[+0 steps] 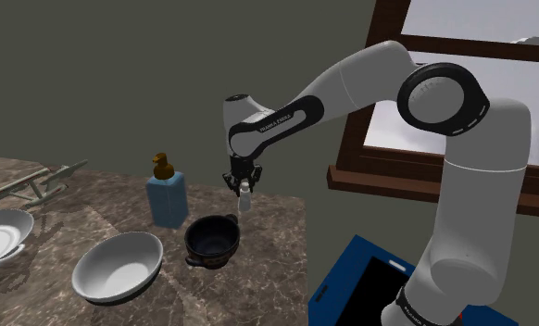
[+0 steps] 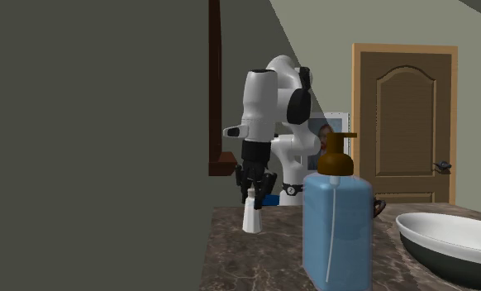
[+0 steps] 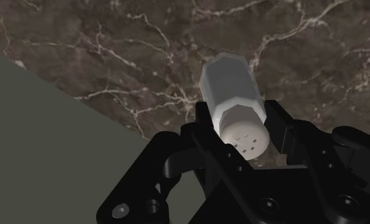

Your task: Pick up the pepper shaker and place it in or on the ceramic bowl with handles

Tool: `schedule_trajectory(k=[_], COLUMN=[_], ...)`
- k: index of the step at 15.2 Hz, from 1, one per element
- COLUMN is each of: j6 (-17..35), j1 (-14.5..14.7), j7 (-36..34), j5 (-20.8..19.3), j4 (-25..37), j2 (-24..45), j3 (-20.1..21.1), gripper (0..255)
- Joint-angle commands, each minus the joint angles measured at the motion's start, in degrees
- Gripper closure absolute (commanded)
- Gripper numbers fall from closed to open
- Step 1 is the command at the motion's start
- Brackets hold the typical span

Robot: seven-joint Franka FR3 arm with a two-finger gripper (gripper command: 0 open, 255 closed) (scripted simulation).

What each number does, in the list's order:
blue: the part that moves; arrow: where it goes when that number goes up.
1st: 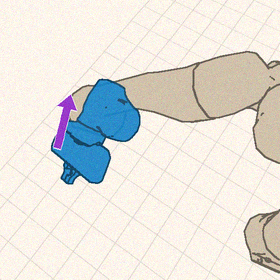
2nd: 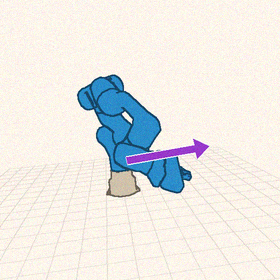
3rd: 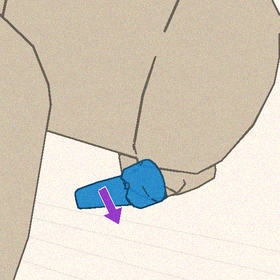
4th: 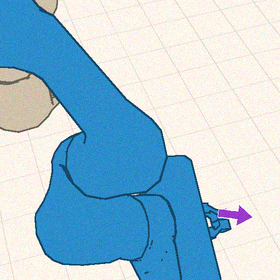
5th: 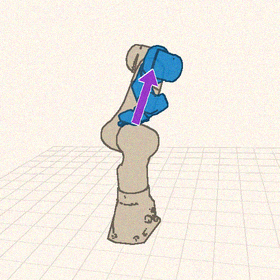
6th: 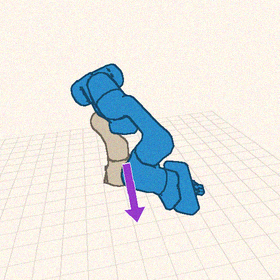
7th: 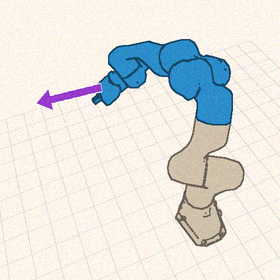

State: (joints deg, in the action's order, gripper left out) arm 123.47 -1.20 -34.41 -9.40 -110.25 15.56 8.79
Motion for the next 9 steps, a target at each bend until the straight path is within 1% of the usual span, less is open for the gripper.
schedule_trajectory(k=[1,3,9], j6=[0.0,0.0,-4.0], j1=[0.0,0.0,-0.1], j7=[0.0,0.0,0.7], j5=[0.0,0.0,0.7], j4=[0.0,0.0,2.0], j2=[0.0,0.0,-2.1], j3=[0.0,0.0,0.2], gripper=[255,255,255])
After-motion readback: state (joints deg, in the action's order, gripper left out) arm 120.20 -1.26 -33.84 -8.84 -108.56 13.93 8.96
